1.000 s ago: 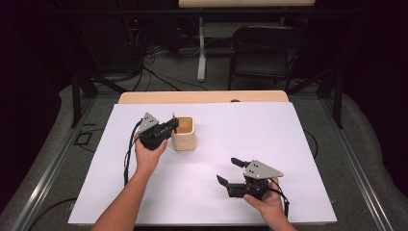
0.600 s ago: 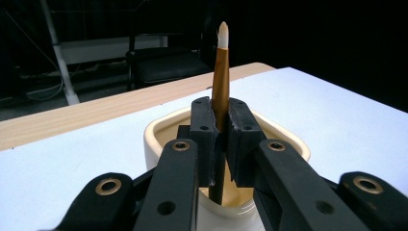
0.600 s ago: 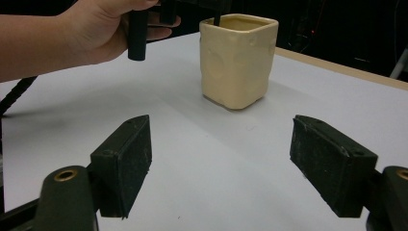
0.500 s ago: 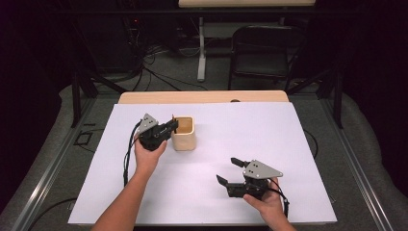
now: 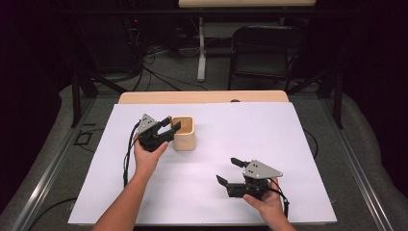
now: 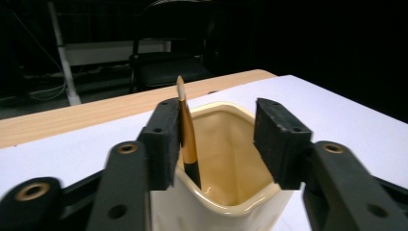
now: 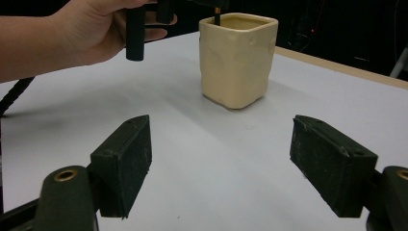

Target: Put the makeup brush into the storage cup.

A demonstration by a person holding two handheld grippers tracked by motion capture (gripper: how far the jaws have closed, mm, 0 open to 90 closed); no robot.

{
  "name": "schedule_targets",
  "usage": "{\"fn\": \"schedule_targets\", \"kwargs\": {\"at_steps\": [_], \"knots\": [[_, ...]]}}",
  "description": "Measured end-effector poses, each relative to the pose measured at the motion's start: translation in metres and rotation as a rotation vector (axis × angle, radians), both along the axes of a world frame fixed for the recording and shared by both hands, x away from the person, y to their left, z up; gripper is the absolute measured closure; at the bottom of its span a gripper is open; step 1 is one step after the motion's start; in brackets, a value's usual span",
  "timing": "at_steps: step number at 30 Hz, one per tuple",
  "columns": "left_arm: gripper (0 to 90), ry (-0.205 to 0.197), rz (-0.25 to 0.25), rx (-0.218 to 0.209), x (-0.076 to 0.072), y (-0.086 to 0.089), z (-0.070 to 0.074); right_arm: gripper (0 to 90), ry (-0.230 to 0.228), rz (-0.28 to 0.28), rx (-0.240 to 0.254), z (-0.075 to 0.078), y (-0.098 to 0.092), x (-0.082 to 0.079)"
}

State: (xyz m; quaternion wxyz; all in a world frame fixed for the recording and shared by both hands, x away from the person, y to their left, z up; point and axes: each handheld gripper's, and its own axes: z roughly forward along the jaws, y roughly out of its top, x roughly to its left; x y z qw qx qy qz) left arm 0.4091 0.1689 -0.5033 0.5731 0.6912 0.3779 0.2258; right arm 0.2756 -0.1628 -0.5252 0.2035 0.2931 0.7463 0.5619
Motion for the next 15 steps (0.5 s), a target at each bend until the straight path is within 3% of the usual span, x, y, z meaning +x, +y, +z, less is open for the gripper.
{"fn": "schedule_targets", "kwargs": {"at_steps": [5, 15], "knots": [[41.0, -0.014, 0.000, 0.006, -0.0011, 0.0003, 0.0016, 22.1, 0.000, -0.001, 0.000, 0.0001, 0.0000, 0.0002], [36.0, -0.026, 0.000, 0.017, -0.0029, -0.0003, 0.0026, 22.1, 0.000, 0.000, -0.003, -0.0002, 0.0005, 0.0002]]}}
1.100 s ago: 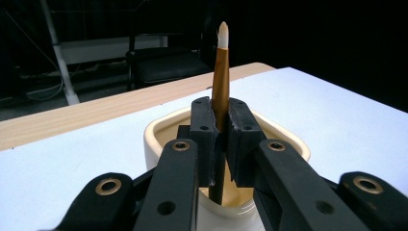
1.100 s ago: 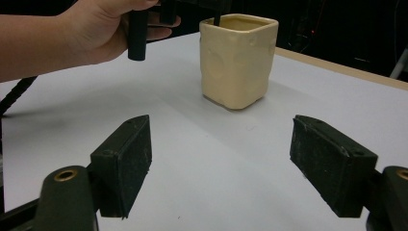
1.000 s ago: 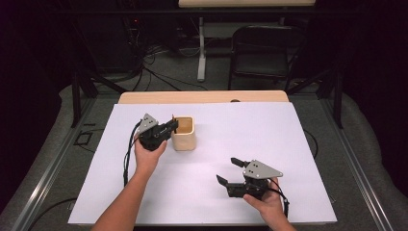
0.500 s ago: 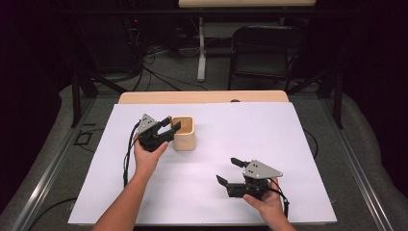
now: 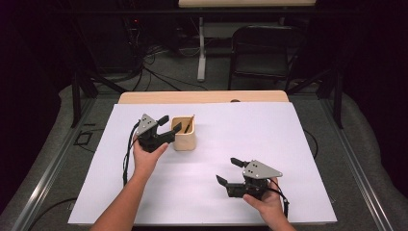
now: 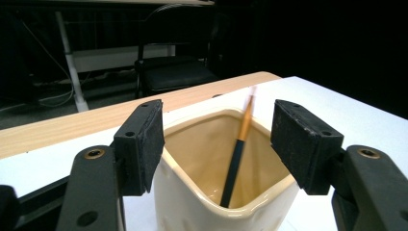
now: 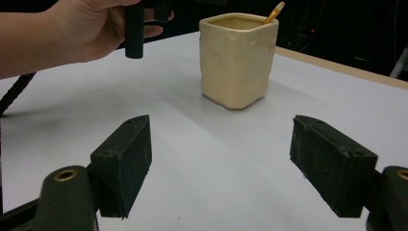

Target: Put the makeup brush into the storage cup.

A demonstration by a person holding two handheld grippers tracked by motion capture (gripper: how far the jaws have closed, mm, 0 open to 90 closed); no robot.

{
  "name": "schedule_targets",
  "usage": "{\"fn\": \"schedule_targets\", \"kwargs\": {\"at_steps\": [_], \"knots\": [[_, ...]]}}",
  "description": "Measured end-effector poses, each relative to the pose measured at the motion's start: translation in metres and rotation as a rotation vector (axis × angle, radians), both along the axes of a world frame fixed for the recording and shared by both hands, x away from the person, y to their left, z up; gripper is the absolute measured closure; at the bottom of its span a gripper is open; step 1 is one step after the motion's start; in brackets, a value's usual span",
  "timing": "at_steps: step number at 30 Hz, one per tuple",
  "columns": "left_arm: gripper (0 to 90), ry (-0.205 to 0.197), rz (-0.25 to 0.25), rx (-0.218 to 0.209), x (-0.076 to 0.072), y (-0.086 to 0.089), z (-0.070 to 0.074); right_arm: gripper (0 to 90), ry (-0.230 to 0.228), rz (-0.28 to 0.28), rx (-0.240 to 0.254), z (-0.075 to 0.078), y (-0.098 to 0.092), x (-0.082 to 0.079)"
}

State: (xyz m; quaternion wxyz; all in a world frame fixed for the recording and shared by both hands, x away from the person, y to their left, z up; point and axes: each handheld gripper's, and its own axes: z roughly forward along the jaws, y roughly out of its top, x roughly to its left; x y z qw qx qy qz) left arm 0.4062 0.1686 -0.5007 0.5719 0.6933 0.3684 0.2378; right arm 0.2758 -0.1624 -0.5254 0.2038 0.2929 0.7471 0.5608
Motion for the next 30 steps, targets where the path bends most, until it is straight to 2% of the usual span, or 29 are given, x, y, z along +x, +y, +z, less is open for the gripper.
{"fn": "schedule_targets", "kwargs": {"at_steps": [6, 9, 14, 23, 26, 30], "knots": [[34.1, -0.001, -0.006, 0.022, -0.003, 0.000, 0.002, 22.1, 0.000, 0.000, -0.002, 0.000, 0.000, 0.000], [31.8, -0.002, -0.012, 0.009, -0.004, 0.001, 0.004, 22.1, -0.001, 0.000, -0.003, 0.000, 0.000, 0.000], [30.4, 0.021, -0.006, 0.007, -0.006, 0.003, 0.007, 22.1, 0.000, 0.000, -0.004, -0.001, 0.001, 0.001], [28.5, 0.042, -0.028, 0.055, -0.017, 0.007, 0.016, 22.1, -0.001, -0.001, -0.004, -0.001, 0.001, 0.000], [28.3, 0.061, -0.034, 0.065, -0.021, 0.006, 0.018, 22.1, 0.002, -0.004, -0.002, -0.001, 0.001, 0.001], [28.3, 0.062, -0.042, 0.077, -0.026, 0.005, 0.021, 22.1, -0.001, -0.004, -0.004, -0.001, 0.001, 0.001]]}}
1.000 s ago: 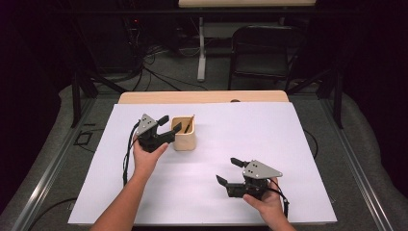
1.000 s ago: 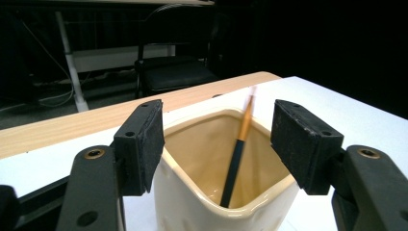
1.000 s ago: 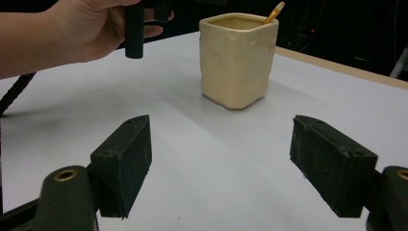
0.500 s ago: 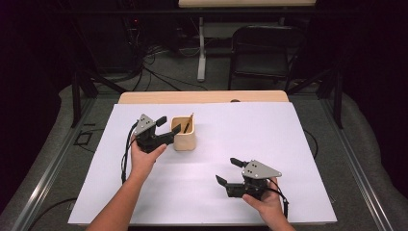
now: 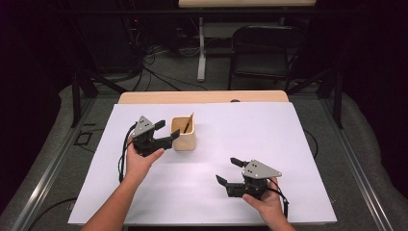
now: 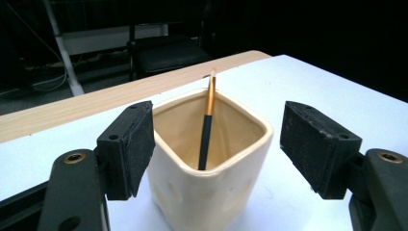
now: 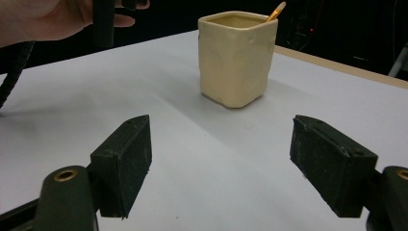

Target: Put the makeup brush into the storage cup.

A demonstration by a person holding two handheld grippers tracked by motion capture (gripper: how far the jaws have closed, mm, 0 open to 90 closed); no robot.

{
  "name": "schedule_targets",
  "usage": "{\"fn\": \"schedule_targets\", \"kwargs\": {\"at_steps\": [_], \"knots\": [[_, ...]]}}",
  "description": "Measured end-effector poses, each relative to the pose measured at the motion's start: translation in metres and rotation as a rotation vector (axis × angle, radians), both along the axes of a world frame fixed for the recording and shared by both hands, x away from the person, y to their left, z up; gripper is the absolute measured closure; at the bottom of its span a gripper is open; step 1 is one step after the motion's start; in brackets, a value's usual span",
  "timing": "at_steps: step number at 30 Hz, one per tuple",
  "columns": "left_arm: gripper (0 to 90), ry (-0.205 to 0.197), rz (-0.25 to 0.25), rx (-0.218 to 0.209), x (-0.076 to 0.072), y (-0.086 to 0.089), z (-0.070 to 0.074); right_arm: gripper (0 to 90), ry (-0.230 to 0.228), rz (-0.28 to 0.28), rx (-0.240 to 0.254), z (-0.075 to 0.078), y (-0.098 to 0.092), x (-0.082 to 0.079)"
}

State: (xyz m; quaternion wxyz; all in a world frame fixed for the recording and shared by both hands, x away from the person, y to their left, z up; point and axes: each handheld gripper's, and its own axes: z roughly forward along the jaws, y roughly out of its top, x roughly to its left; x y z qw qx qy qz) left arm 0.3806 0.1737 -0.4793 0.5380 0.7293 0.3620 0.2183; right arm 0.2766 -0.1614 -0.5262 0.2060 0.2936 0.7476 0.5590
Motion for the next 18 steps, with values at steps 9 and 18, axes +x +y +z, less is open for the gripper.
{"fn": "schedule_targets", "kwargs": {"at_steps": [9, 18], "knots": [[28.3, 0.045, -0.019, -0.002, -0.014, 0.003, 0.011, 22.1, 0.000, -0.002, -0.002, 0.000, -0.001, 0.000], [28.2, 0.036, -0.043, 0.027, -0.029, 0.007, 0.020, 22.1, -0.001, -0.001, -0.003, 0.000, 0.000, 0.000]]}}
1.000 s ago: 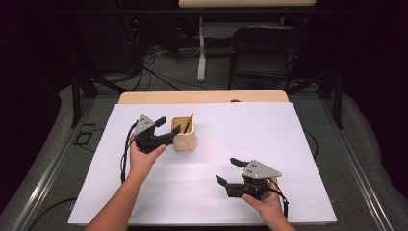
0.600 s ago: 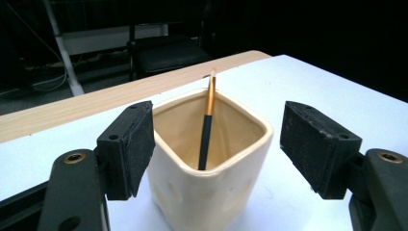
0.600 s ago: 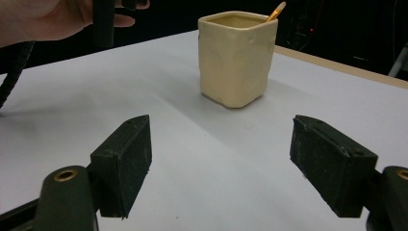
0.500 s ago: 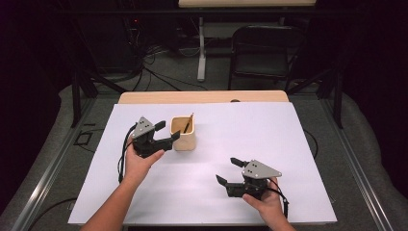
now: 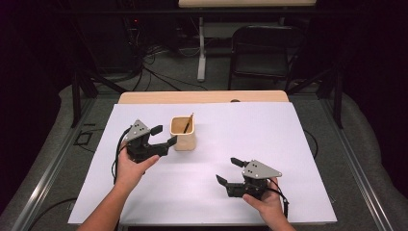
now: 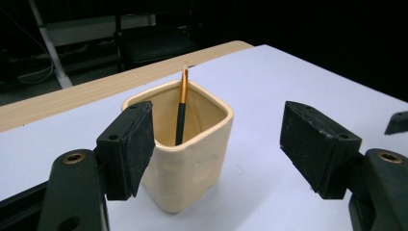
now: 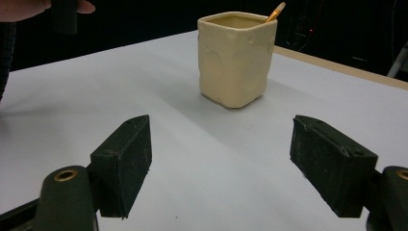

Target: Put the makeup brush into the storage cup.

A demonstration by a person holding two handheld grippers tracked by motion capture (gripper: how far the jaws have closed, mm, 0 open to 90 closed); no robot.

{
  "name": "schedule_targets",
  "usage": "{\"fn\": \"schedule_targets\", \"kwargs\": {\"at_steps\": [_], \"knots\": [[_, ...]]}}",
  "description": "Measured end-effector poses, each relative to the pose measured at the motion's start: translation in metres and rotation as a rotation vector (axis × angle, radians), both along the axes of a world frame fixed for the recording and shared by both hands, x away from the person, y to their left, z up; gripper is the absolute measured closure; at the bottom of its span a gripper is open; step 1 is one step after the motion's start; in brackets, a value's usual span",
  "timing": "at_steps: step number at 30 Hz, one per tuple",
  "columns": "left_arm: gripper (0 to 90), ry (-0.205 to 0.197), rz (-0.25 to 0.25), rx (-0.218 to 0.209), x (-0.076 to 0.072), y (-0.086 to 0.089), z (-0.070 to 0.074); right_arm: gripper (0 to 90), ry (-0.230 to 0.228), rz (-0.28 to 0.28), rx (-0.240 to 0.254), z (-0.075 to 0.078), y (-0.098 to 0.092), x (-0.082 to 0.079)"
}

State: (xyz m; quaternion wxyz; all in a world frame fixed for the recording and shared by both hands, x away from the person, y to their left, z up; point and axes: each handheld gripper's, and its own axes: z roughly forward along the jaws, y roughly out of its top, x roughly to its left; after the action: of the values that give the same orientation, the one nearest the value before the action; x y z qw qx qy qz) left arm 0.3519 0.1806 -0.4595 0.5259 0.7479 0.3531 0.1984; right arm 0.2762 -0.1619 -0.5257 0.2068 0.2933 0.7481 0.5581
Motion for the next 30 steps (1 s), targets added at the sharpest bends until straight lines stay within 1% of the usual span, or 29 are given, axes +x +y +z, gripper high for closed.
{"fn": "schedule_targets", "kwargs": {"at_steps": [4, 6, 7, 8, 10, 11, 12, 13, 16, 17, 18, 20, 24, 28, 30], "knots": [[27.7, 0.003, -0.016, 0.025, -0.006, -0.001, 0.003, 22.1, 0.001, -0.001, -0.001, 0.000, 0.000, 0.000], [27.4, 0.006, -0.026, 0.049, -0.009, -0.002, 0.004, 22.1, 0.000, 0.000, -0.001, 0.000, 0.000, 0.000], [27.4, 0.006, -0.026, 0.049, -0.009, -0.002, 0.004, 22.1, 0.000, 0.000, -0.001, 0.000, 0.000, 0.000], [27.4, 0.008, -0.037, 0.066, -0.012, -0.003, 0.006, 22.1, -0.001, 0.000, 0.000, 0.000, 0.000, 0.000], [27.5, 0.024, -0.050, 0.073, -0.014, -0.004, 0.007, 22.1, -0.001, -0.001, 0.000, 0.000, 0.000, 0.000], [27.5, 0.024, -0.050, 0.073, -0.014, -0.004, 0.007, 22.1, -0.001, -0.001, 0.000, 0.000, 0.000, 0.000], [27.7, 0.045, -0.054, 0.090, -0.017, -0.005, 0.007, 22.1, -0.001, -0.001, 0.001, 0.000, 0.000, 0.000], [27.9, 0.053, -0.054, 0.097, -0.018, -0.006, 0.007, 22.1, -0.001, -0.001, 0.000, 0.000, 0.000, 0.000], [28.8, 0.061, -0.058, 0.092, -0.021, -0.006, 0.007, 22.1, -0.003, 0.000, 0.000, 0.000, 0.000, 0.000], [29.1, 0.050, -0.058, 0.090, -0.022, -0.006, 0.007, 22.1, -0.003, 0.001, -0.001, 0.000, 0.000, 0.000], [29.1, 0.046, -0.054, 0.083, -0.023, -0.005, 0.007, 22.1, -0.002, 0.000, -0.001, 0.000, 0.000, 0.000], [29.1, 0.058, -0.054, 0.064, -0.024, -0.003, 0.007, 22.1, -0.002, 0.000, -0.002, 0.000, 0.000, 0.000], [28.3, 0.063, -0.051, 0.042, -0.026, 0.000, 0.006, 22.1, -0.003, 0.000, -0.003, 0.000, 0.000, 0.000], [28.1, 0.049, -0.050, 0.043, -0.031, 0.005, 0.006, 22.1, -0.003, 0.000, -0.002, 0.000, 0.000, 0.000], [28.1, 0.047, -0.052, 0.034, -0.034, 0.007, 0.005, 22.1, -0.003, 0.000, -0.003, 0.000, 0.000, 0.000]]}}
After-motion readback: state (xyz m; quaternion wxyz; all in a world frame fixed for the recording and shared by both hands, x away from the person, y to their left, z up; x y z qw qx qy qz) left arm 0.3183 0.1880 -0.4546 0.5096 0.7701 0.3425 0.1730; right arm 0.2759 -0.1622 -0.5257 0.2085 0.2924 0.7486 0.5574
